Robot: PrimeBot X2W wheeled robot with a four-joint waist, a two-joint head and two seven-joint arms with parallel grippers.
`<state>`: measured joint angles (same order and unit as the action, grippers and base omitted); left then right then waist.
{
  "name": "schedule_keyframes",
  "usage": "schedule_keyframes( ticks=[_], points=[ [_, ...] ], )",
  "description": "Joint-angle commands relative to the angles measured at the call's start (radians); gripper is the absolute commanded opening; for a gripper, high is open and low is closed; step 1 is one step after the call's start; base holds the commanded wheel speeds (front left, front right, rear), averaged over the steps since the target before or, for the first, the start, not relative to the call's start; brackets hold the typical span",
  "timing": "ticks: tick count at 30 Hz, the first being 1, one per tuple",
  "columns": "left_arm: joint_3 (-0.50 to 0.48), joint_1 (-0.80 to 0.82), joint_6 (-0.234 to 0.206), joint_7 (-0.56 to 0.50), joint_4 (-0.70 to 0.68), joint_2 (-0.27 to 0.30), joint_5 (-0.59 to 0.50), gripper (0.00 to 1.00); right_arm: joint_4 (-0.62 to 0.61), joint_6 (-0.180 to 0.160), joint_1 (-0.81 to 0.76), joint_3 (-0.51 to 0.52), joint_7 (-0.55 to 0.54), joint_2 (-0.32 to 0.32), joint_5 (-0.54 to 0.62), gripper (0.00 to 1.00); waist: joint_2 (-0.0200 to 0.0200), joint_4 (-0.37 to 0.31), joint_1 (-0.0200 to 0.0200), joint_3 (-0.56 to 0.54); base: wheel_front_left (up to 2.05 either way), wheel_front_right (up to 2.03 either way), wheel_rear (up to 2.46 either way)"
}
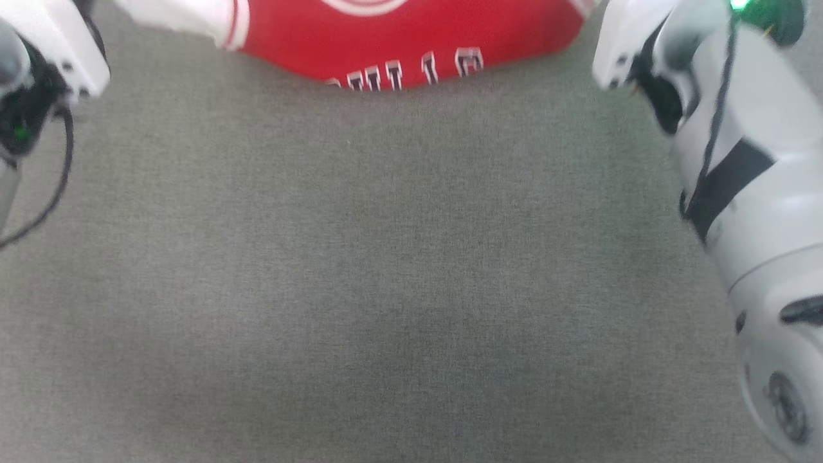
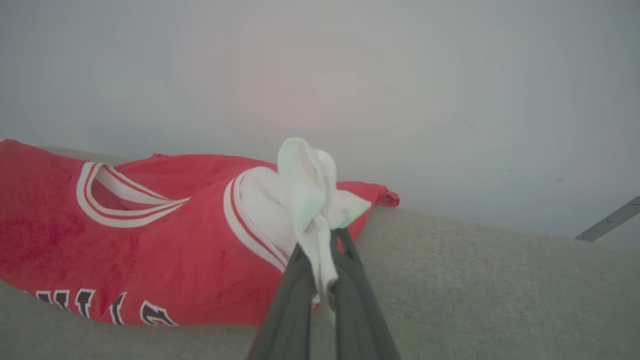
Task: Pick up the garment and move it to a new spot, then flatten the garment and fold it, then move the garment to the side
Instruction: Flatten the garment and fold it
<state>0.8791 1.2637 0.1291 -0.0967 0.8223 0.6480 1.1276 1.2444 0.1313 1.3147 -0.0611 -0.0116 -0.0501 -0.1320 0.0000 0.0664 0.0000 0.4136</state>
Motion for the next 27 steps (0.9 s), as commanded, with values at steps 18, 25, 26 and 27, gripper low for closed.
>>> schedule_keyframes(
  ticks=[18, 25, 26, 27],
  points=[
    [0.084, -0.442, -0.088, -0.217, -0.319, 0.218, 0.178, 0.0, -0.362, -0.001, -0.47, -0.352, -0.4, -0.149, -0.359, 0.0, 0.0, -0.021, 0.0, -0.164, 0.0, 0.0, 0.0],
    [0.105, -0.617, -0.198, -0.229, -0.53, 0.332, 0.231, 0.0, -0.646, -0.001, -0.689, -0.361, -0.536, -0.307, -0.464, 0.0, 0.0, -0.026, 0.0, -0.19, 0.0, 0.0, 0.0],
    [0.105, -0.617, -0.198, -0.229, -0.53, 0.332, 0.231, 0.0, -0.646, -0.001, -0.689, -0.361, -0.536, -0.307, -0.464, 0.0, 0.0, -0.026, 0.0, -0.19, 0.0, 0.0, 0.0],
    [0.107, -0.639, -0.212, -0.226, -0.558, 0.343, 0.241, 0.0, -0.675, -0.001, -0.719, -0.353, -0.554, -0.32, -0.47, 0.0, 0.0, -0.026, 0.0, -0.192, 0.0, 0.0, 0.0]
  ],
)
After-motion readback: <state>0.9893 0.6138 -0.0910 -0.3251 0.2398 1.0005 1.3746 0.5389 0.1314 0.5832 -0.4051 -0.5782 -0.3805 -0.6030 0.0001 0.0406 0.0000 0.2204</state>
